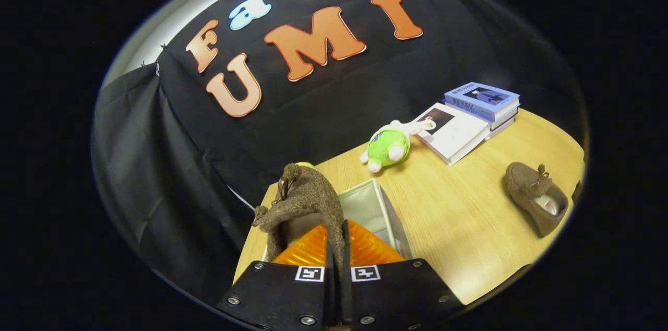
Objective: Open the storage box then place both shoes into the box .Put the left shoe in first, then the right shoe, with the right side of both shoes facing outward in a uniform manner.
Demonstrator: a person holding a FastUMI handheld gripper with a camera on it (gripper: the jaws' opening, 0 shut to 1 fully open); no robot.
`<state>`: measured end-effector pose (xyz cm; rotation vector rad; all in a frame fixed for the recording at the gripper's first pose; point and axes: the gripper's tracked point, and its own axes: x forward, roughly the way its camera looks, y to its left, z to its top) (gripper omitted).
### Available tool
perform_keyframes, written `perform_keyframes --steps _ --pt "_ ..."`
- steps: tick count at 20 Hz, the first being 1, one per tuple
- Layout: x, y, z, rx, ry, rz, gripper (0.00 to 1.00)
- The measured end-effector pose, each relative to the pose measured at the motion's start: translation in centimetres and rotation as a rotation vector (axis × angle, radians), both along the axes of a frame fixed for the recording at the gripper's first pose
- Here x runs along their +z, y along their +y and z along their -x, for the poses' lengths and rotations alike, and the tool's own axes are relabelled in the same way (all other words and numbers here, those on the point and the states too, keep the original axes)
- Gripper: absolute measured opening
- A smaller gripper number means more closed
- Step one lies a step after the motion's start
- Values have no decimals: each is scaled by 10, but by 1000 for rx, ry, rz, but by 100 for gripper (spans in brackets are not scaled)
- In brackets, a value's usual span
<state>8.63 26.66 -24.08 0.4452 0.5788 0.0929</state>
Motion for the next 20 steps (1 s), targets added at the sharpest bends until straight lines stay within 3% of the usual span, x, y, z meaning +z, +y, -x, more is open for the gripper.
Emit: perform_keyframes --steps 4,9,11,15,20 --pt "-26 28 2 1 61 -18 5" --pt "-42 55 13 74 82 23 8" --pt "-49 58 18 97 113 51 36" --pt "-31 58 23 120 47 50 96" --pt "3 36 28 145 -52 109 98"
